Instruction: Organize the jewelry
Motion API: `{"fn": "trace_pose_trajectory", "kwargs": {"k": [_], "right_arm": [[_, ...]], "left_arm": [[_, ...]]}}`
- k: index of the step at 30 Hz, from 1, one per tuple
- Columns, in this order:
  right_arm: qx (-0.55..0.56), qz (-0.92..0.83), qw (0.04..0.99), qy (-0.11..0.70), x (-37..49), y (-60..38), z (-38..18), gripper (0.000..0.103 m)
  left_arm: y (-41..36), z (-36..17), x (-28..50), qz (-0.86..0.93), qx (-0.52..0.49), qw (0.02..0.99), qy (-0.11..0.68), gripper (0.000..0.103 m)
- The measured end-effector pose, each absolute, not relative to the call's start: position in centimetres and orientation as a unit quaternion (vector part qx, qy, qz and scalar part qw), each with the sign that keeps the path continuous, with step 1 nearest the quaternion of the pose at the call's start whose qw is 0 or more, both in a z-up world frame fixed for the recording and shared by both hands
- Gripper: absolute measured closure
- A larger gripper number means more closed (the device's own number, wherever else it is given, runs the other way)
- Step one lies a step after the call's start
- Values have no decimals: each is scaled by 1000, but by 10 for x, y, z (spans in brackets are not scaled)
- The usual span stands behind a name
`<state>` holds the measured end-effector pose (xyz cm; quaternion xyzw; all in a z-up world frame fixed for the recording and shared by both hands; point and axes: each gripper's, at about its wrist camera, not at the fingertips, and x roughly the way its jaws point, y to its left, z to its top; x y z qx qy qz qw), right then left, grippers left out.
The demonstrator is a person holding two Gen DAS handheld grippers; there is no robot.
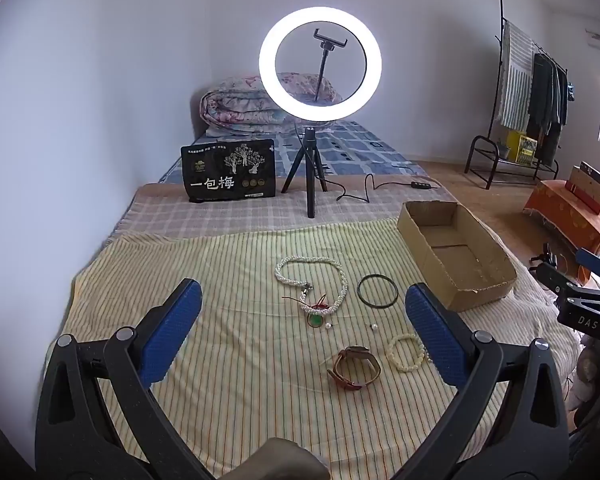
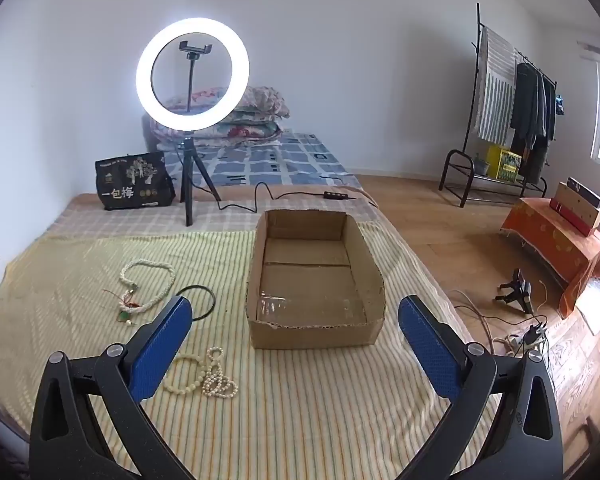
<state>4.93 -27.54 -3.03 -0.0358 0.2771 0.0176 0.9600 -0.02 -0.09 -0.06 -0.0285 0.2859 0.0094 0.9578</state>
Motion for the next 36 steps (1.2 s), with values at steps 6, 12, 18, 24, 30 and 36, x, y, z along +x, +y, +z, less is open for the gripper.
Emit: {"fn": "trace_pose_trajectory", "kwargs": {"k": [6,12,18,24,30,36], "right_arm": [[-47,15,960,276,49,-275,-30,1],[-46,11,960,275,50,-275,-29,1],[-41,14,960,275,49,-277,-30,1],[-40,16,961,275,48,-278,-30,1],[-39,15,960,277,49,-278,-31,1],[-37,15,960,277,49,-279,-30,1]], "left_arm": [[-5,1,1,8,-19,959,283,0],[-2,6,-1,13,-23,961,274,0],[0,9,2,14,-27,962,273,0],[0,10,-1,15,-25,962,270,0],[0,10,-2,15,-24,963,269,0],[0,10,-2,15,-25,963,269,0]]}}
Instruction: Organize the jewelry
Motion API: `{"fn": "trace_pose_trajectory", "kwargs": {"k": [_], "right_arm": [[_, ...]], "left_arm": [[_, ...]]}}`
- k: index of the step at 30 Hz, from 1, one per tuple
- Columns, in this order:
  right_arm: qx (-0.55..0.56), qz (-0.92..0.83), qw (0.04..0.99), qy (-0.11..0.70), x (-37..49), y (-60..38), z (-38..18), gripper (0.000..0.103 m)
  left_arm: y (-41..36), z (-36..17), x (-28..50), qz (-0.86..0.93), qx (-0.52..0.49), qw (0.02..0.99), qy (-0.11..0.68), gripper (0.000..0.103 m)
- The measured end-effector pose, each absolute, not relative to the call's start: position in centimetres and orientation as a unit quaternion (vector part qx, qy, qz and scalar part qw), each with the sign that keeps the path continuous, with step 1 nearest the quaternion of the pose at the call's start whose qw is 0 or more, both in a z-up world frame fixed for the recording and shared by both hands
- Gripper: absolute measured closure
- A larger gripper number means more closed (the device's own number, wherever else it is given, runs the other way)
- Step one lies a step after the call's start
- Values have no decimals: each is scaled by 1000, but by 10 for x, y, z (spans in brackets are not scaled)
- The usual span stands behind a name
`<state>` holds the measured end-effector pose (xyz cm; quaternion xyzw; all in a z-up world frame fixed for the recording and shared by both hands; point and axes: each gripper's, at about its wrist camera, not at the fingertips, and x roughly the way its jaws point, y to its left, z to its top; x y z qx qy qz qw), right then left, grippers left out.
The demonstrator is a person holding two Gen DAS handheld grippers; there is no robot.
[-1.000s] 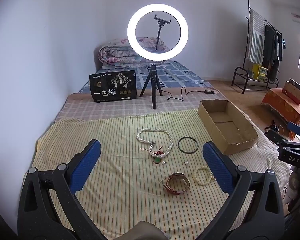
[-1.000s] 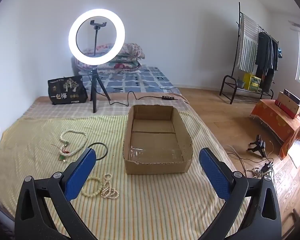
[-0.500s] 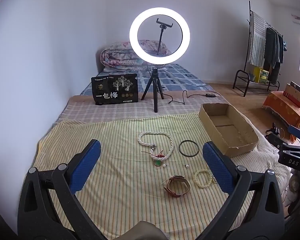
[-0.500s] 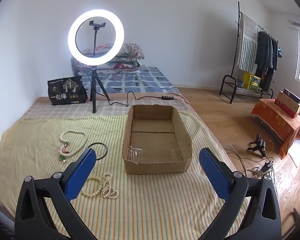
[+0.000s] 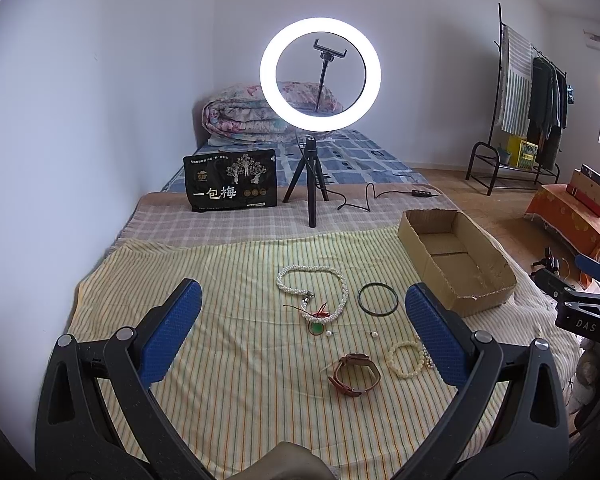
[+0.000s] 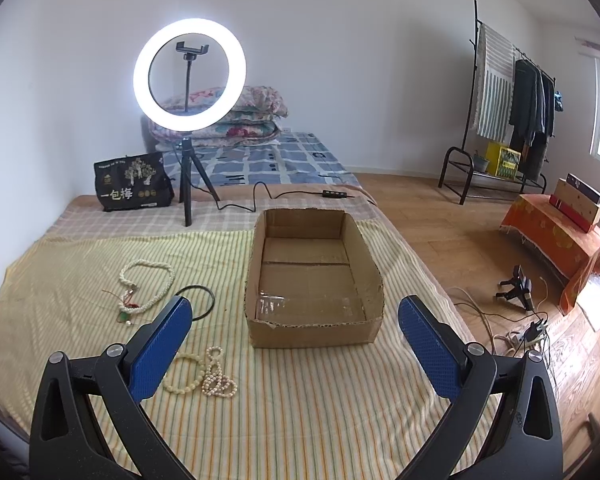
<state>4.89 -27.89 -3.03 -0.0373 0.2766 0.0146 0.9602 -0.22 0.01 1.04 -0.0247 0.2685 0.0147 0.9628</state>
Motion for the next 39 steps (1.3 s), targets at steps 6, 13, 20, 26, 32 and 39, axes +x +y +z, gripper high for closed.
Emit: {"fn": "trace_pose_trajectory", "kwargs": {"k": [6,13,20,26,32,39], "right_arm": [[-38,16,960,278,50,-279,-30,1],[-39,16,960,279,51,-278,-31,1],[-37,16,959,280,51,-278,-32,1],[-35,17,959,282,51,-278,-33,1],[-35,17,959,282,50,-278,-33,1],[-35,17,958,283,50,-278,-33,1]], "left_arm": [[0,10,-3,14,-25,963,268,0],[0,10,-3,15,-25,963,268,0],[0,10,-4,14,-24,963,267,0],[0,9,-4,15,-25,964,266,0],[0,9,-5,15,-25,964,266,0],[1,9,-5,14,-25,964,265,0]]}}
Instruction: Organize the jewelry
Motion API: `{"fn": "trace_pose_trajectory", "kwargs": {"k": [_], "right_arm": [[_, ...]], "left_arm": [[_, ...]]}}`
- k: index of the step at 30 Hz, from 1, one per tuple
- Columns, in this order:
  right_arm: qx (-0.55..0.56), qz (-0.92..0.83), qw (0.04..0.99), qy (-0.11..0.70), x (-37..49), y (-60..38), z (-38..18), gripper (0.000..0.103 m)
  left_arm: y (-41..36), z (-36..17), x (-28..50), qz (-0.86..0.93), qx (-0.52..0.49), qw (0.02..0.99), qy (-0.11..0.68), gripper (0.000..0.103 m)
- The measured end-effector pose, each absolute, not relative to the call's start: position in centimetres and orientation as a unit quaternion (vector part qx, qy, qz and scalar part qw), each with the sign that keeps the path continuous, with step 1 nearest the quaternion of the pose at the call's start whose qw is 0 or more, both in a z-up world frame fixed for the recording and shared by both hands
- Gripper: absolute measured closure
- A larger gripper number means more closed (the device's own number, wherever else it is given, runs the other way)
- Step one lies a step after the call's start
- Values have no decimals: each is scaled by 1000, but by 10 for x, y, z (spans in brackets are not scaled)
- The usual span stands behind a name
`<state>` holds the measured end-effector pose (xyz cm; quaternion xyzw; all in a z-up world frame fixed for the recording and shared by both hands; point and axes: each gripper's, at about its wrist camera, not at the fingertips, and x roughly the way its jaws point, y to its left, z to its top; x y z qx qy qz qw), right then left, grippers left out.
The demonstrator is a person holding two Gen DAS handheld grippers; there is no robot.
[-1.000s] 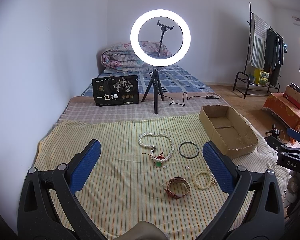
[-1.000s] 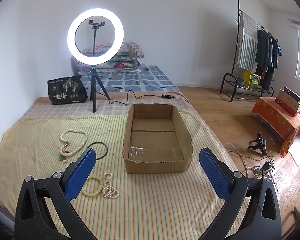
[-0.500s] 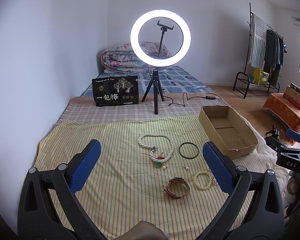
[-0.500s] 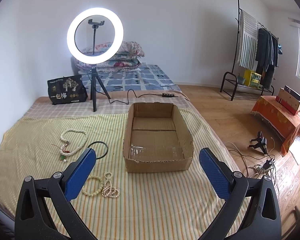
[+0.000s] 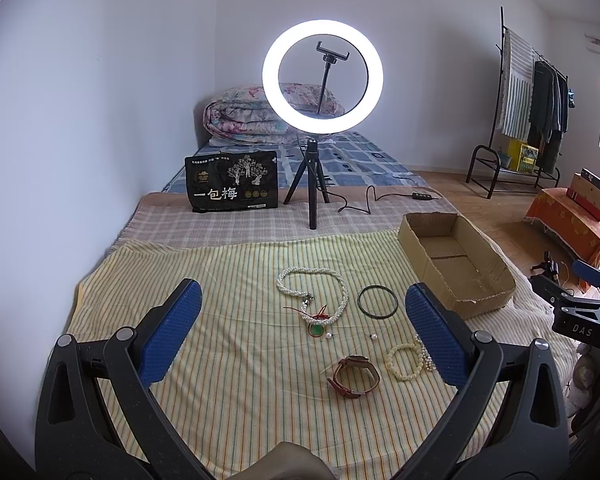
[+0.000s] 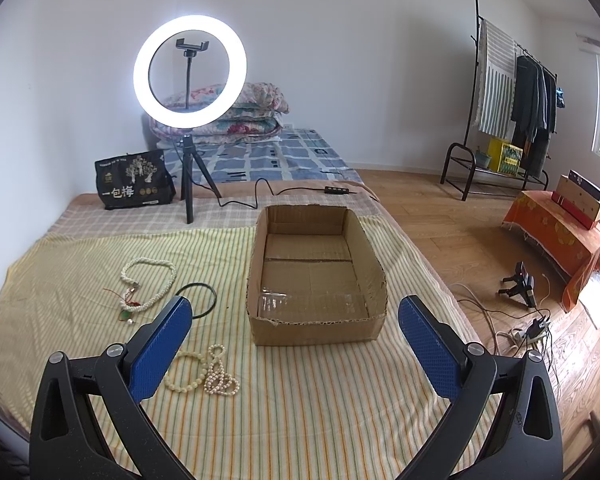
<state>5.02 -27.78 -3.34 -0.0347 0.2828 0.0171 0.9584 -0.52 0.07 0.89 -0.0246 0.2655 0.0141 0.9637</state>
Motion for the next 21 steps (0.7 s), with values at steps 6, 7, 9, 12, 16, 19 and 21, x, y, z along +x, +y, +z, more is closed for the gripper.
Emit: {"fn": "trace_pose_trajectory", "kwargs": {"k": [6,7,9,12,16,19,21], "right_arm": [[-34,17,958,283,50,-278,-33,1],[-35,17,958,283,51,-278,-33,1],[-34,17,958,283,51,-278,-33,1],[-32,19,958,285,51,-277,-34,1],[-30,19,958,286,53,-277,-33,1],[-30,20,957,287,57,-276,-33,1],[-31,22,957,287,59,-275,-34,1]], "left_arm": [[1,9,-5,15,-25,964,266,0],[1,9,-5,14,-26,964,266,0],[1,8,-5,14,-25,964,265,0],[1,8,-5,14,-26,964,265,0],[0,7,-5,15,-26,964,265,0],[2,9,-6,14,-26,963,268,0],[5,11,-5,17,-27,962,271,0]]}}
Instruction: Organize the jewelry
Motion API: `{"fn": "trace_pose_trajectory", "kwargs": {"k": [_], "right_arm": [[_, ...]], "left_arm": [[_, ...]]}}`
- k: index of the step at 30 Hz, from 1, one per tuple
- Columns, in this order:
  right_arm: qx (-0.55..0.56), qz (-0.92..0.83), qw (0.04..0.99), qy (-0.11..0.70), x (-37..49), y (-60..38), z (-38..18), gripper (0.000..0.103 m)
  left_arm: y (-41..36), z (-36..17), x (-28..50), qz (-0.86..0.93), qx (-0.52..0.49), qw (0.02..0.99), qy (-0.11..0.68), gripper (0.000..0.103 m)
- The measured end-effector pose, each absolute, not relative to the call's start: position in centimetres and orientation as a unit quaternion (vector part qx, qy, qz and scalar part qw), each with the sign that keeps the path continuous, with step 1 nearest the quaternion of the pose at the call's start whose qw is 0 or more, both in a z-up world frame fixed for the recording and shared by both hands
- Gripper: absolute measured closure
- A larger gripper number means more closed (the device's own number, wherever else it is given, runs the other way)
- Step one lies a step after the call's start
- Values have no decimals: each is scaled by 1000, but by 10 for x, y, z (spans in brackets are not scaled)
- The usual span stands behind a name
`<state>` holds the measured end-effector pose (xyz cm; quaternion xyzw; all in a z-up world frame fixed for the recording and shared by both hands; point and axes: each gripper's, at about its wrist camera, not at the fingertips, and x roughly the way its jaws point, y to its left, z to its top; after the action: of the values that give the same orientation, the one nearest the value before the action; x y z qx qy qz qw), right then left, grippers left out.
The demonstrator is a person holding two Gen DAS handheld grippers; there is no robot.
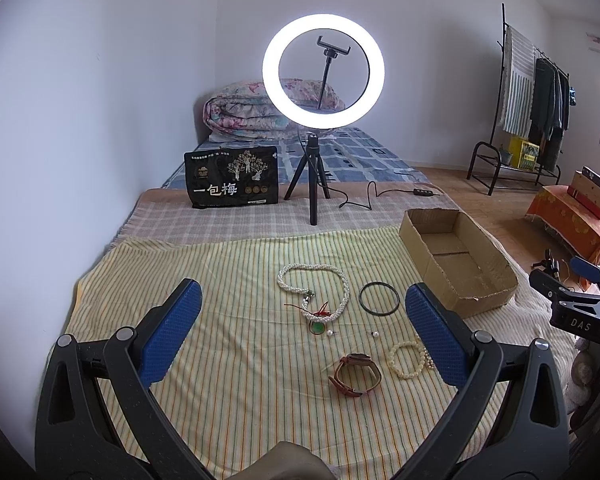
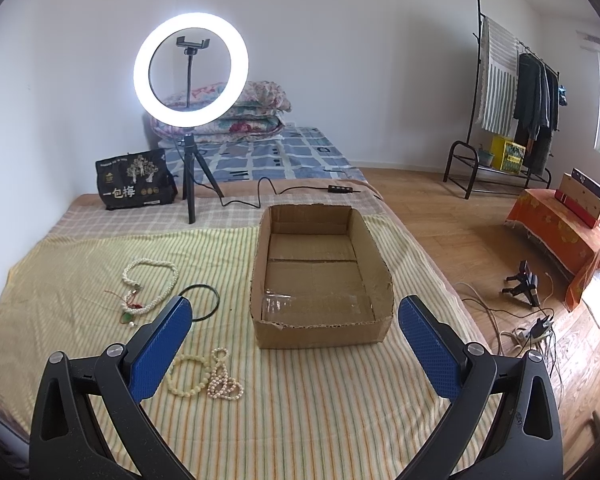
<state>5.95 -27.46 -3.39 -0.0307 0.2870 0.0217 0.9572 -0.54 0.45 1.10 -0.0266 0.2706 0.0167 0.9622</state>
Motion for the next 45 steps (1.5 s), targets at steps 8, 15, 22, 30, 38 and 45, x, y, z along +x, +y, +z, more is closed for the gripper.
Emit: {"fn": "trace_pose_trajectory", "kwargs": {"k": [8,15,22,30,38,45], "right_arm": [[-33,22,956,292,80,-269,-41,1],[-13,79,957,277,97,-259,-50,1],[-38,94,954,282,101,-253,-56,1],[-41,134,929,342,91,-256,-72,1],[-55,178,884,429,94,-251,-115,18],[-135,217,844,472,92,-231,-153,22]], "left_arm": [[23,13,9,43,-41,959,276,0],[49,2,33,56,-54,951,298,0],[60,-16,45,29,-69,943,323,0],[45,-47,51,-24,-84,921,380,18],[23,-82,59,-81,-85,890,440,37],[10,-113,68,-111,-103,855,497,51]]}}
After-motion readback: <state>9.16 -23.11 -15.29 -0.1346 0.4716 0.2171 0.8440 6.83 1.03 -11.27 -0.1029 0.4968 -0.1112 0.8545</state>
